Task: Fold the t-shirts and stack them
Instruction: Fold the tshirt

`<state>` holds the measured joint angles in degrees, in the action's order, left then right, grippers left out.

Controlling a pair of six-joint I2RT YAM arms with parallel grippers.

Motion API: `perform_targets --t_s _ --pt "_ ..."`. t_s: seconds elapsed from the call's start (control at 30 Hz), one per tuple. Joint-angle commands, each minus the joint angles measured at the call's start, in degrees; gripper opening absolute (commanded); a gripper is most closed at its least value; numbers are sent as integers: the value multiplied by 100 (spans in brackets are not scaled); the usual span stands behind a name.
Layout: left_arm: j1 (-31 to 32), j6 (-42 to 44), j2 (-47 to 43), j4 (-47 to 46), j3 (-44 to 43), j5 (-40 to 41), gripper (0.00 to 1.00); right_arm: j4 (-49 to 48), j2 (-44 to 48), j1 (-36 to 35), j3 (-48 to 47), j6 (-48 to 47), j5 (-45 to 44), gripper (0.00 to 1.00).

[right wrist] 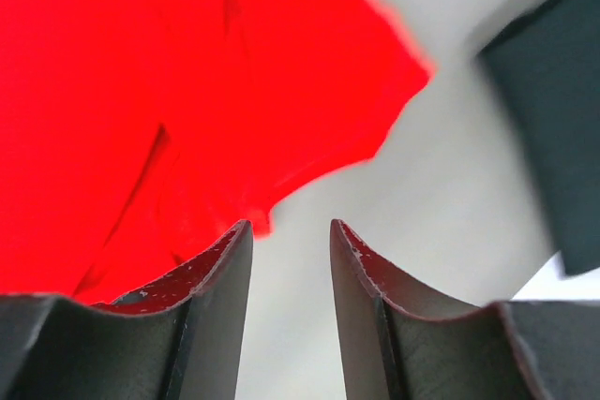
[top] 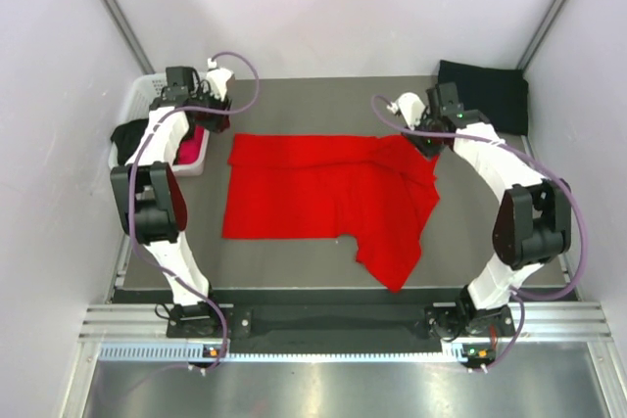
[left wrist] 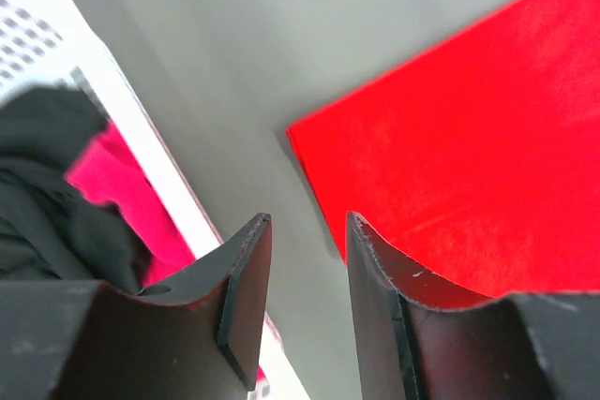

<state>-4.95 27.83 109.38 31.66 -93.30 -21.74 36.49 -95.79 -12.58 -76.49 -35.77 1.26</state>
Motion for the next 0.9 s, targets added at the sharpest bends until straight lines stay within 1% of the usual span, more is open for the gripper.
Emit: perform_targets --t_s 0.0,0.03,0.07,0.1,0.13,0.17,0.2,0.23,0.27,0.3,0.33,0.4,0.43,0.63,0.87 --pt "20 -260 91 -108 -468 -340 43 77 -246 45 -691 0 549 39" --pt "99 -305 249 75 -601 -296 42 356 -552 36 -1014 -26 1030 39" --pt "152 -322 555 173 -837 -331 38 550 -720 45 -1200 -166 1322 39" --pt "222 -340 653 217 -874 -392 36 909 -905 45 -1402 -246 1577 39" --pt "266 -375 707 174 -866 -419 34 1060 -1237 45 -1778 -307 1962 39" --pt "319 -436 786 96 -805 -393 29 1201 -1415 45 -1973 -351 2149 40" --pt "398 -480 830 69 -795 -367 28 1498 -1590 36 -2201 -395 2281 40" --pt "442 -507 891 77 -795 -332 26 1588 -1958 36 -2613 -396 2422 40" --pt "460 -533 970 34 -769 -331 23 1659 -2127 45 -2808 -352 2458 40" --pt "469 -577 1006 -2 -734 -357 16 1738 -2267 36 -2975 -343 2476 40" --pt "469 -638 1041 -37 -690 -366 11 1739 -2512 36 -3221 -300 2441 40" --pt "469 -683 1155 -81 -620 -401 3 1765 -2699 45 -3398 -290 2388 40" --pt "469 -709 1225 -90 -611 -384 0 1774 -2856 45 -3512 -308 2327 40" --pt "477 -718 1340 -125 -514 -340 0 1730 -3156 27 -3654 -308 2160 40" --pt "469 -736 1314 -151 -409 -331 0 1677 -3350 -16 -3759 -255 2168 41"
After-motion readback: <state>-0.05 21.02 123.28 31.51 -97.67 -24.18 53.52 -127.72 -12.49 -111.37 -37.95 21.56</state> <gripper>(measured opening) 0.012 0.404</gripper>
